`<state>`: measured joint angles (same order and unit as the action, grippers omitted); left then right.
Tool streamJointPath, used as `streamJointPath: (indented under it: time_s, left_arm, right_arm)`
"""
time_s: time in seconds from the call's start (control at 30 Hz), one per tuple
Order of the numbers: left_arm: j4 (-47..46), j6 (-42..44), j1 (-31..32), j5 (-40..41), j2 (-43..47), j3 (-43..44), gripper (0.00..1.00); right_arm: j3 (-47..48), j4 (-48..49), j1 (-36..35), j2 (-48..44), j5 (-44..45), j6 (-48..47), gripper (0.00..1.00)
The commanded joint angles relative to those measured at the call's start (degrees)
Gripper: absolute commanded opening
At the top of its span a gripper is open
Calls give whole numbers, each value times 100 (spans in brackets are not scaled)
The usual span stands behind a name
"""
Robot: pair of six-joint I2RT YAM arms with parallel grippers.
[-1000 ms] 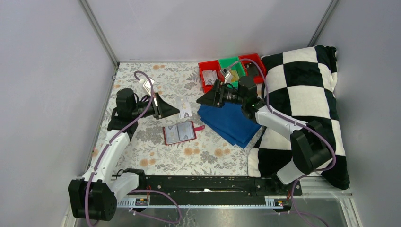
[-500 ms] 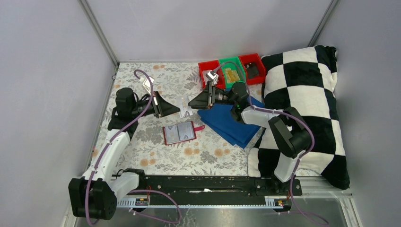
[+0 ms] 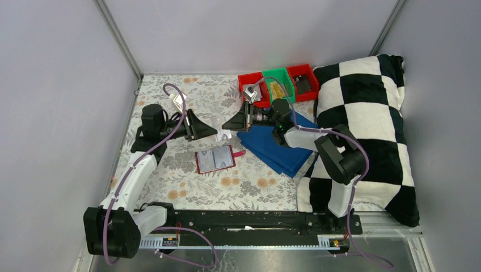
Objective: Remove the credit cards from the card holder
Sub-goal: Place the credit card in the storage box.
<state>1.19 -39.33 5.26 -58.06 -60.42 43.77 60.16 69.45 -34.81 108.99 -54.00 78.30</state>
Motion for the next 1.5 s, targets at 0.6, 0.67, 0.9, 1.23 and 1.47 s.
streamJointPath:
  time_s: [0.6, 0.67, 0.9, 1.23, 1.47]
  left_arm:
    - [2493, 898, -51, 2466, 443, 732, 77]
    - [2559, 977, -51, 2447, 470, 624, 77]
    - [2680, 1048, -52, 2426, 579, 338, 79]
    - [2539, 1042, -51, 2233, 610, 33, 80]
    - [2649, 1179, -51, 2308, 605, 30, 81]
  right_arm:
    - [7932, -10812, 1281, 2574, 4503, -6670, 0]
    - [7968, -10511, 1411, 2806, 4216, -6522, 0]
    - [7680, -9609, 1507, 3169, 3970, -6431, 0]
    - [7864, -8977, 1512, 3817, 3424, -5822, 0]
    - [8128, -8777, 1507, 4162, 3317, -5519, 0]
